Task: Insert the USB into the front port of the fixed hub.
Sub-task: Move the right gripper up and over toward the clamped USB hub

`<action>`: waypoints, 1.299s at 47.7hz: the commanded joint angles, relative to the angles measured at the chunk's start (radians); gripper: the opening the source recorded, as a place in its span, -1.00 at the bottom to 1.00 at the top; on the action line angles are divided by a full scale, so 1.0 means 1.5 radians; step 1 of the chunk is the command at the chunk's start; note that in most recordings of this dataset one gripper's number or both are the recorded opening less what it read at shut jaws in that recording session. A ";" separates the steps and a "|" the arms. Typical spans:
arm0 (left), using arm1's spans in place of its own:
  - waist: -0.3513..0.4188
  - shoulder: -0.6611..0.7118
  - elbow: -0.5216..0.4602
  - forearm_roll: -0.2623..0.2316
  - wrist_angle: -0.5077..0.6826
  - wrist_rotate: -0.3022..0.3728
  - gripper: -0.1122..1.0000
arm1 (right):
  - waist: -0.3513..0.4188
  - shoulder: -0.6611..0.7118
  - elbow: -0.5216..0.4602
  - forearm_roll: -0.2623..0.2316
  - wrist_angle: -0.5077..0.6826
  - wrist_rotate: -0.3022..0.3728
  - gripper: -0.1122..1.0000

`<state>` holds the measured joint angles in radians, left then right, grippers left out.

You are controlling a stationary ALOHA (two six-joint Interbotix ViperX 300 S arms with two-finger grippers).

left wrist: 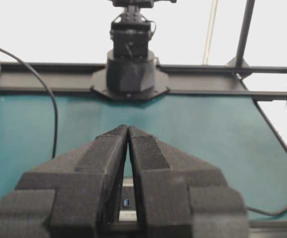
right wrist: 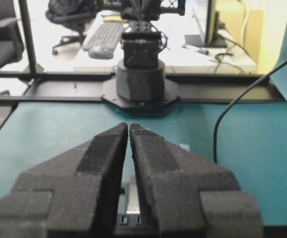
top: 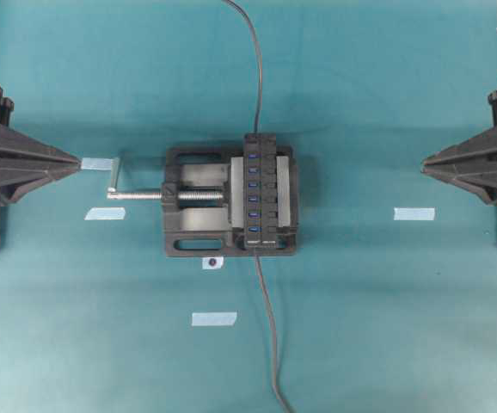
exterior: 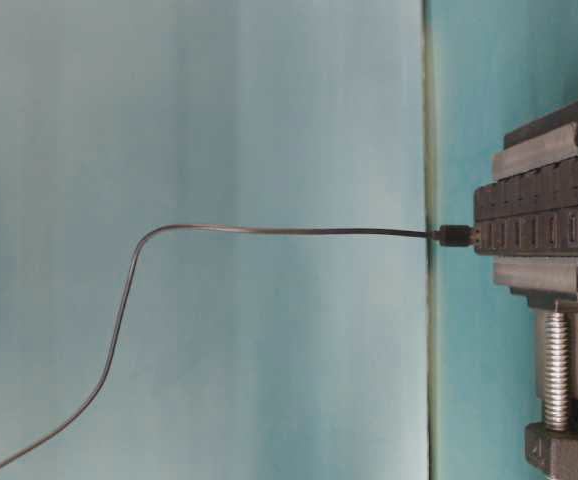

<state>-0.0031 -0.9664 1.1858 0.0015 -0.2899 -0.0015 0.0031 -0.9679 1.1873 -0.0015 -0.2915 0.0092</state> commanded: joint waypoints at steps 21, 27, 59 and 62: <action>0.009 0.010 -0.021 0.007 0.100 -0.004 -0.80 | -0.054 0.026 -0.020 0.036 0.161 0.043 -0.90; 0.009 0.014 -0.024 0.007 0.125 -0.003 -0.80 | -0.077 0.041 -0.030 0.037 0.195 0.043 -0.90; 0.010 0.028 -0.044 0.007 0.180 0.001 -0.80 | -0.162 0.378 -0.201 -0.026 0.262 -0.017 -0.90; 0.010 0.028 -0.044 0.008 0.180 0.001 -0.80 | -0.168 0.407 -0.218 -0.026 0.254 -0.034 -0.90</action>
<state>0.0092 -0.9281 1.1459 0.0107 -0.0169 -0.0015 -0.2332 -0.4004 0.9158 -0.0383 0.1089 -0.0107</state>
